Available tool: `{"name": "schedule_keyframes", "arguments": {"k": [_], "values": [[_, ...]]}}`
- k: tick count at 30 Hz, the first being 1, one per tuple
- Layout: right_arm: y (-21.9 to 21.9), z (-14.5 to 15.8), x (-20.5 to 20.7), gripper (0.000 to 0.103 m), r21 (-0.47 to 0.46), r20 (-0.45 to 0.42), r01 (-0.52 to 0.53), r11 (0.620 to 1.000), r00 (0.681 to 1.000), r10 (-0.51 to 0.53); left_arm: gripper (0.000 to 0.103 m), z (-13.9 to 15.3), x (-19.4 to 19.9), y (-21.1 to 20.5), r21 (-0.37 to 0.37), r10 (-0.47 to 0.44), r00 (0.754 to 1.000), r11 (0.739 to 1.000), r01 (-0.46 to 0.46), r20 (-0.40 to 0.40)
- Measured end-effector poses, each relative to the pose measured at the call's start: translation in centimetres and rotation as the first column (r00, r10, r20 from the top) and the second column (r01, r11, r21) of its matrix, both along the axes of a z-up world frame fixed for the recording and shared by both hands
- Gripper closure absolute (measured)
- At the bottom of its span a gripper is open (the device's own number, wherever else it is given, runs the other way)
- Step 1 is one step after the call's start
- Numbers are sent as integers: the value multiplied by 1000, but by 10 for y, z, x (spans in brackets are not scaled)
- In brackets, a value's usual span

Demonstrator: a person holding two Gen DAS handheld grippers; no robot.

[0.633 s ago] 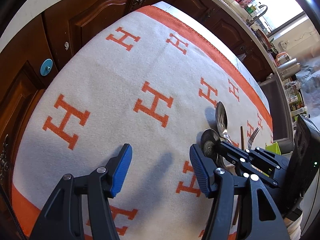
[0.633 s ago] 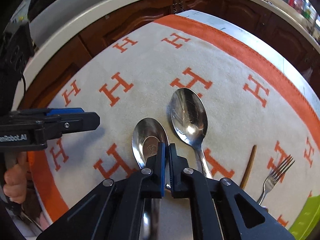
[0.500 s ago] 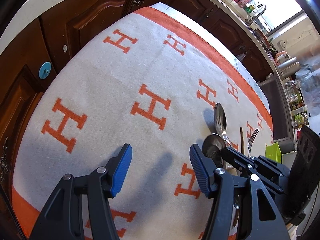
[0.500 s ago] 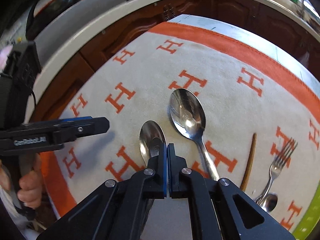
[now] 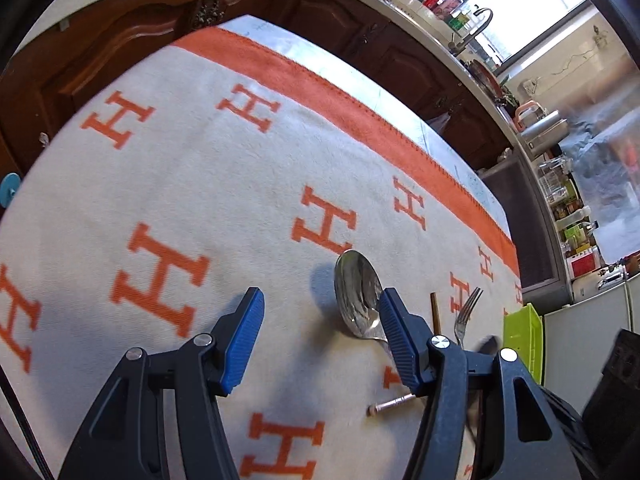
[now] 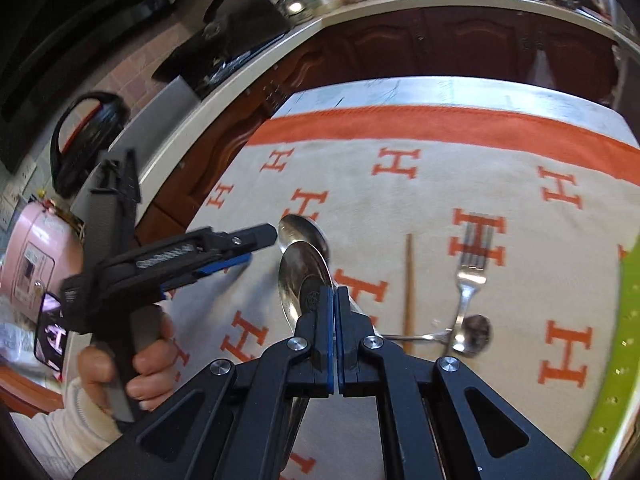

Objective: Organize utensils
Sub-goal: 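Carry the two metal spoons into the green tray and open the right tool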

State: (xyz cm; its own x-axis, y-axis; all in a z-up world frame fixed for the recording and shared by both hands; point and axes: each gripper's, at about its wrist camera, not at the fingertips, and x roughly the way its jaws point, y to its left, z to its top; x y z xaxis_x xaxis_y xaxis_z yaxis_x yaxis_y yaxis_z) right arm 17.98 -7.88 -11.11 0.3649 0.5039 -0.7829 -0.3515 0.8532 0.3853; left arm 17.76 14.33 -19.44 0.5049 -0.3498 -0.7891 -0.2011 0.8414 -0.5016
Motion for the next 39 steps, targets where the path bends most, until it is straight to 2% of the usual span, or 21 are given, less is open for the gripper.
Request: {"name": "schedule_keyframes", "arguments": {"k": [2,7,9,11,12,14,16,18,24,33,39], "values": [[-19,8,-4,103,22,8,38,999,999,-39,46,2,1,-7,29,3,1000,1000,-4,31],[-61,22,-14,103,64,20,119,991,993,-120,47,-1,5,-18,4,3,995,1000,-4,96],[-74,25,-18,103,84,13,141,986,990,-142,56,-4,6,-20,-3,2,993,1000,-2,120],[-85,25,-20,103,97,7,162,982,986,-164,81,-11,9,-22,-32,4,992,999,0,126],[-90,25,-21,103,102,4,172,980,985,-174,84,-13,9,-22,-37,14,991,999,-9,134],[-100,26,-23,103,112,-2,189,976,982,-190,98,-18,9,-21,-51,20,991,999,-13,132],[-109,28,-26,103,120,1,203,972,979,-204,100,-21,8,-19,-87,33,991,996,-22,129],[-116,31,-29,103,131,9,217,967,975,-220,101,-17,6,-20,-75,50,990,996,-40,133],[-132,43,-40,103,165,35,248,955,966,-257,102,9,-6,-20,-105,63,979,993,-44,192],[-174,67,-79,103,221,66,312,924,940,-334,101,65,-28,-43,-119,-12,958,992,47,285],[-206,86,-111,103,248,98,360,899,914,-394,101,103,-45,-62,-147,-84,944,980,137,320]]}}
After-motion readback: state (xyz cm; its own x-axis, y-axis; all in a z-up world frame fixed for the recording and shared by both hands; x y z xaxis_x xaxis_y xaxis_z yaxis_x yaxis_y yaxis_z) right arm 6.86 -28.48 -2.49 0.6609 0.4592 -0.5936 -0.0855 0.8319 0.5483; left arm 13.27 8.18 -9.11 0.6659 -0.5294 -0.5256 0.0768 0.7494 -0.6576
